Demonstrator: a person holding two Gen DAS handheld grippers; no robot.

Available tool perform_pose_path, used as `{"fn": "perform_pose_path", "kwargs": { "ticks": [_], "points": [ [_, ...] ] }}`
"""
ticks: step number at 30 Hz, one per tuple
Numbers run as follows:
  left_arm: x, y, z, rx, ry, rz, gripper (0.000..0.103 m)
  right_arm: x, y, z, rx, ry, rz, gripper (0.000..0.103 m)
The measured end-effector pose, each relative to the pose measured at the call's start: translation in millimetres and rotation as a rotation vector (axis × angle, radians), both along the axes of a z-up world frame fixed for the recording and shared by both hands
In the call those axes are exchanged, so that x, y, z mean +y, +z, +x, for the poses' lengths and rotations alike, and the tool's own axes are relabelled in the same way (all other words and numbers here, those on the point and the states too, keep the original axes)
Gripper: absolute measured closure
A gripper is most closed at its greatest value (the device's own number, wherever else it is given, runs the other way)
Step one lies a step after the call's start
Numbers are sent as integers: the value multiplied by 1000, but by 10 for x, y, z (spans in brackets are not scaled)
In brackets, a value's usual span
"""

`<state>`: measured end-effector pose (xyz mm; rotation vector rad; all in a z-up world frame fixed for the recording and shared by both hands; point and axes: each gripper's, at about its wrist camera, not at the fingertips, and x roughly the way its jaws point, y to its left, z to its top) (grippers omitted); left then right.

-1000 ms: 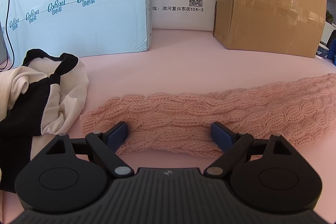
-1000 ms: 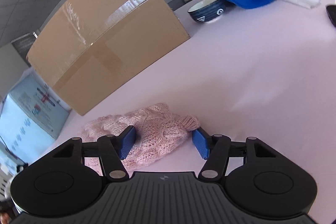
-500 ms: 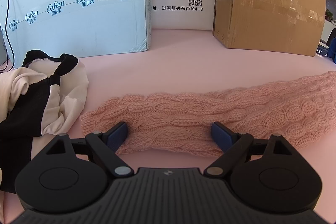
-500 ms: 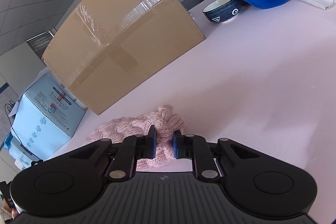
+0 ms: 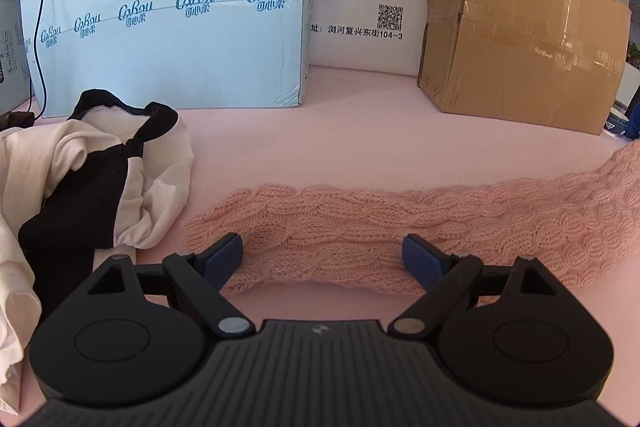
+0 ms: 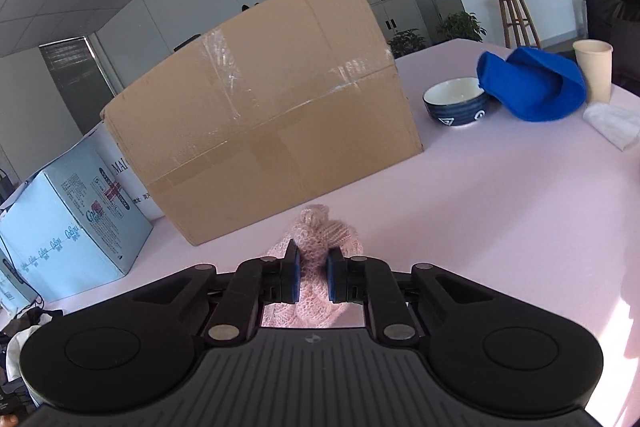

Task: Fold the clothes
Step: 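Grasp the folded sweater with the right gripper and lift it up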

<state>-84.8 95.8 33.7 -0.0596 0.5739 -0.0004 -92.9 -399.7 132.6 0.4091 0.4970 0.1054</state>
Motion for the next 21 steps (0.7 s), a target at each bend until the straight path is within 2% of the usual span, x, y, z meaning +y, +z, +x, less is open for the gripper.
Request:
{"fn": "perform_pose_path", "kwargs": {
  "ticks": [2,4,7,9,12,16,21],
  "points": [
    [1,76,-55,-60,-13,-16,17,125,111,-7,-13,12,-28,92],
    [-38,199,-99,-142,-64,-65,17,212,177,-3,-15,27,-41,92],
    [-222,288,-42,-136,-154,-79,18,336,245,18,-1,43,-32,92],
    [-477,242,38,-106,-197,2,22,415,283,21,-5,62,-23,92],
    [-768,145,75,-113,-212,86,27,560,365,-15,-29,101,-38,92],
    [-1035,7,71,-155,-161,162,28,764,480,-83,-51,155,-71,92],
    [-1158,-116,51,-105,-253,190,33,966,592,-117,-76,207,-104,92]
  ]
}}
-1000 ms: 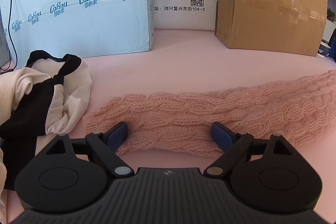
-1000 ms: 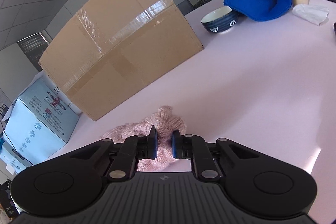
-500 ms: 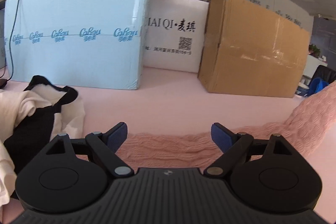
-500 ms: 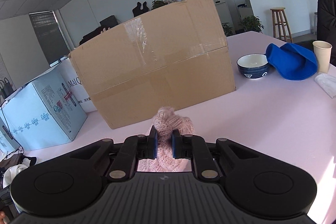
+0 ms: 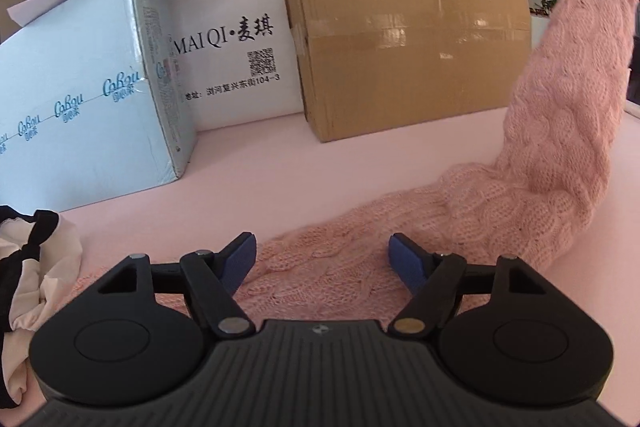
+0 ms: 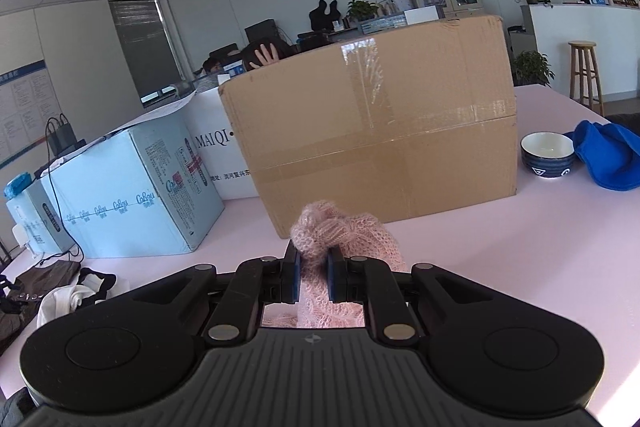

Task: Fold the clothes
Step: 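Grasp the folded sweater with the right gripper and lift it up, then fold the lifted sweater over onto itself with the right gripper and release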

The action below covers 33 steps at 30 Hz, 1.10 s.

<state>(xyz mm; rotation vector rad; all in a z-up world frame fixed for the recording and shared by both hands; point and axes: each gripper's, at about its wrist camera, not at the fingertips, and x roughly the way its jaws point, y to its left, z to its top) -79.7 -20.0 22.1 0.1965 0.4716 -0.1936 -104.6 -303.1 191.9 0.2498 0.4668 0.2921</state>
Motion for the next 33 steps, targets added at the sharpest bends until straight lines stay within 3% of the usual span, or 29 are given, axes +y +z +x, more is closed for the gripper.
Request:
{"fn": "perform_pose_path", "kwargs": {
  "ticks": [10,23,27,33],
  "points": [
    [144,-104,147,142,-26,-108,34,609,233,159,-23,94,-72,92],
    [118,-33,128,150,-17,-120,32,1832,364,249,-12,288,-186,92],
    [235,30,59,141,27,-104,25,2177,320,298,2,345,-209,92],
    [738,133,4,208,96,-240,25,2613,227,352,18,433,-227,92]
  ]
}}
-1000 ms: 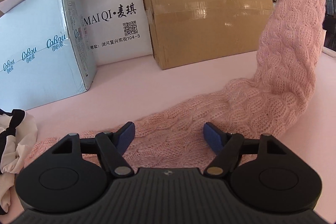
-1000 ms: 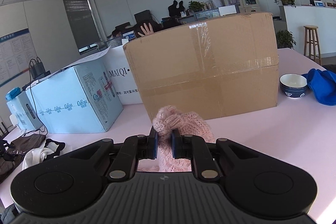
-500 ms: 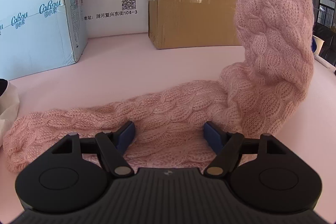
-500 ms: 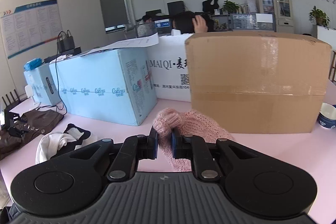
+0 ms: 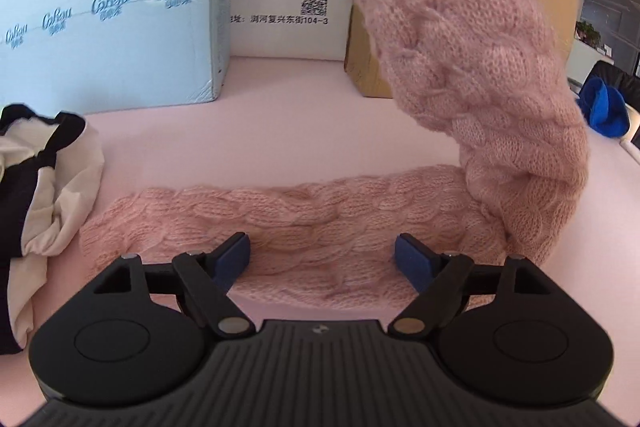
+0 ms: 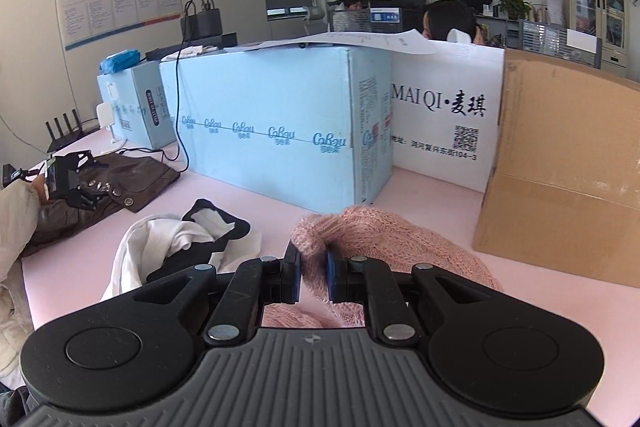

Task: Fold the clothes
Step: 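Fold the lifted sweater over onto itself with the right gripper and release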

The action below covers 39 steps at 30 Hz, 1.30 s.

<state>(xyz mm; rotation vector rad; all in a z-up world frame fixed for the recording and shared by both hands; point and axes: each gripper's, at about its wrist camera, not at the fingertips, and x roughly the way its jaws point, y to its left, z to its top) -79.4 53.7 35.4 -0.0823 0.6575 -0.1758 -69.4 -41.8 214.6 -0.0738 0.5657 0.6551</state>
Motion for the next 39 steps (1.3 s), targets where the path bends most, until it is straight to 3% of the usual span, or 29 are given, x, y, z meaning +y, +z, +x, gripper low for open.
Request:
{"fn": "perform_pose_path", "kwargs": {
  "ticks": [3,6,13,16,21,30,35,36,39],
  "points": [
    [217,0,-189,-27,3,-1,25,204,-81,41,18,42,-10,92],
    [428,14,-368,-93,68,5,24,403,-177,100,37,76,-20,92],
    [1138,-129,-483,-26,206,-271,23,764,-386,183,75,138,-34,92],
    [1271,-154,-516,-20,201,-357,23,876,-487,200,100,169,-31,92],
    [1092,-150,-510,-21,165,-254,22,1039,-656,225,149,214,-21,92],
    [1023,-175,-491,-18,135,-222,16,1193,-996,296,280,297,3,86],
    [982,-184,-505,-21,125,-197,12,1170,-1057,329,369,354,47,63],
    [971,-185,-504,-22,121,-193,10,1120,-988,303,355,360,68,61],
    [943,-187,-503,-22,111,-180,7,832,-632,163,236,366,156,39]
  ]
}}
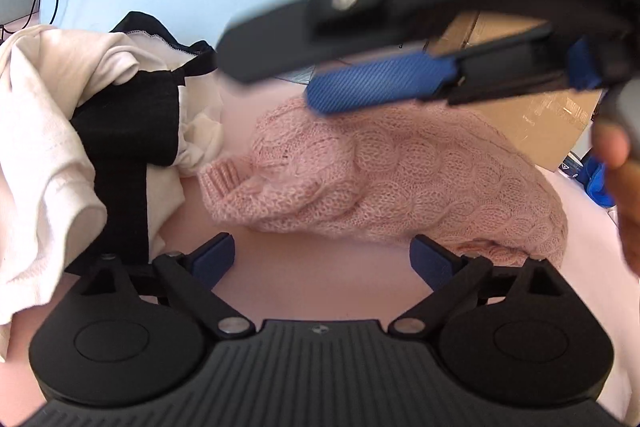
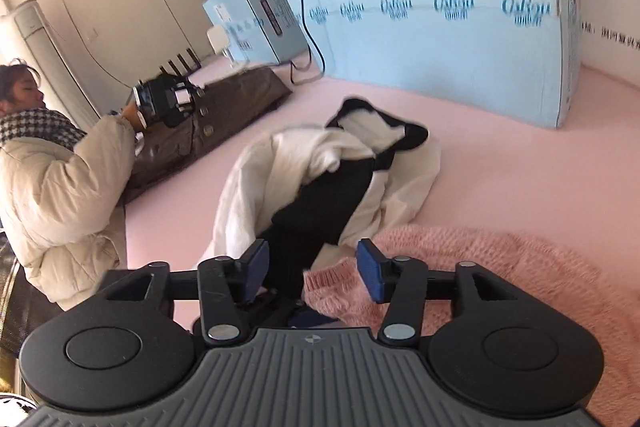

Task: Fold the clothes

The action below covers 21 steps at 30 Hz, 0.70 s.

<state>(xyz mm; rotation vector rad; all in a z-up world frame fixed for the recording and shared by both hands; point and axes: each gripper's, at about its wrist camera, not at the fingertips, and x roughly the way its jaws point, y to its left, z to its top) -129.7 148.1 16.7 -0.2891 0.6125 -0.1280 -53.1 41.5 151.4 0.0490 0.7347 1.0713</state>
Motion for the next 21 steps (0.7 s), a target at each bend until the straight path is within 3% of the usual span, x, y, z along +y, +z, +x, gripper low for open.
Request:
{"fn": "perform_pose_path", "kwargs": {
  "ticks": [2,5,8,11,13,16,18,21],
  "points": [
    [-10,0,-4,-1,-3,4,6,-375,274,-152,-99,-42,93,26],
    [-3,0,-3,-2,-8,-2,5,-983,468,-375,-242,-148,167,18],
    [9,-8,6,-7,-10,-5,5,-1520,347,-502,-323,-327,156,17],
    [9,5,-20,-22,-20,-2,5,-1955,8,-452,-331,-485,101,17],
    [29,-2,19,-26,-9,12,5,-2196,-246,-375,-290,-561,96,18],
    [89,107,-133,-49,31,56,5,-2563,-644,-160,-65,-610,197,20],
    [79,277,-362,-112,-4,78,5,-2678,-822,2,123,-602,272,20],
    [90,580,-567,-207,25,103,5,-2662,-916,92,216,-597,279,20]
  ]
}}
